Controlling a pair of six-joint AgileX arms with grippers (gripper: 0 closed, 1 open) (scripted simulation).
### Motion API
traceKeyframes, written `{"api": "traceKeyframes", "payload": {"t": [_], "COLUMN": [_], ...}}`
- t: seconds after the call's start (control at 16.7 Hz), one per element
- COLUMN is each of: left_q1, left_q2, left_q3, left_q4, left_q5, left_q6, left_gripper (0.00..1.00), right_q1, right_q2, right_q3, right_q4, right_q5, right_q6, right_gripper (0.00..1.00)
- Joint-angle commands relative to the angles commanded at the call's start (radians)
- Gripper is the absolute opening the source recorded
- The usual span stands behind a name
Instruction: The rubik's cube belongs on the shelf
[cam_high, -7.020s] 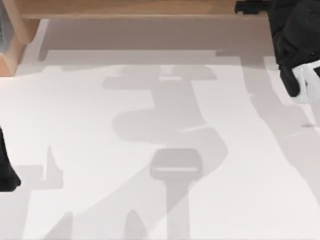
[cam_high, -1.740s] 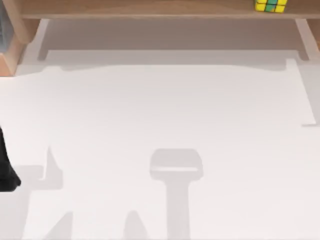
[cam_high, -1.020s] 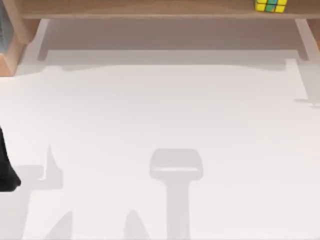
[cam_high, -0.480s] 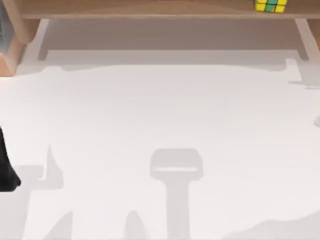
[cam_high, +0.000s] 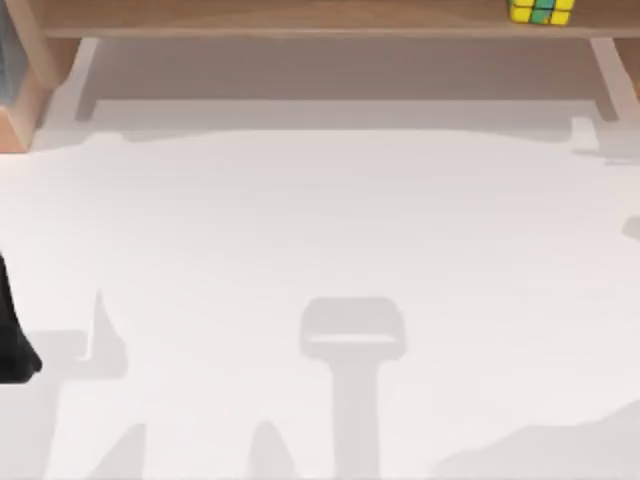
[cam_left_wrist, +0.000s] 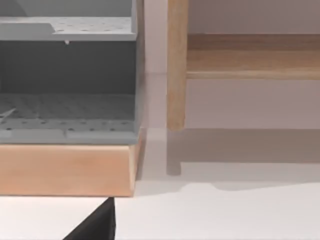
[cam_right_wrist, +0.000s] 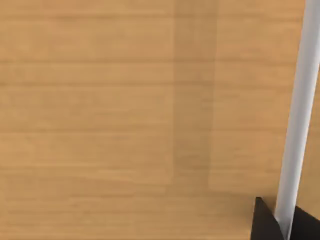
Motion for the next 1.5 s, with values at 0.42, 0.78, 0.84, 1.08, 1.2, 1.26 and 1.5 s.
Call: {"api": "traceKeyframes", "payload": {"t": [0.42, 0.78, 0.84, 1.08, 1.2, 1.26, 1.5], "left_q1": [0.000, 0.000, 0.000, 0.000, 0.000, 0.000, 0.000], "left_q2": [0.000, 0.000, 0.000, 0.000, 0.000, 0.000, 0.000], "left_q3": [0.000, 0.000, 0.000, 0.000, 0.000, 0.000, 0.000], "left_q4": [0.000, 0.000, 0.000, 0.000, 0.000, 0.000, 0.000], "left_q5": [0.000, 0.000, 0.000, 0.000, 0.000, 0.000, 0.000], "left_q6": [0.000, 0.000, 0.000, 0.000, 0.000, 0.000, 0.000], "left_gripper": [1.00, 1.00, 1.00, 1.00, 1.00, 1.00, 1.00], "right_q1": [0.055, 0.061, 0.061, 0.061, 0.061, 0.061, 0.061], "right_q2": [0.109, 0.116, 0.116, 0.116, 0.116, 0.116, 0.116], "right_q3": [0.251, 0.267, 0.267, 0.267, 0.267, 0.267, 0.267], "right_q4": [-0.135, -0.148, -0.148, -0.148, -0.148, -0.148, -0.148], "right_q5": [0.056, 0.061, 0.061, 0.061, 0.061, 0.061, 0.061], "right_q6": [-0.002, 0.001, 0.001, 0.001, 0.001, 0.001, 0.001], "right_gripper": [0.00, 0.08, 0.15, 0.45, 0.60, 0.68, 0.98]}}
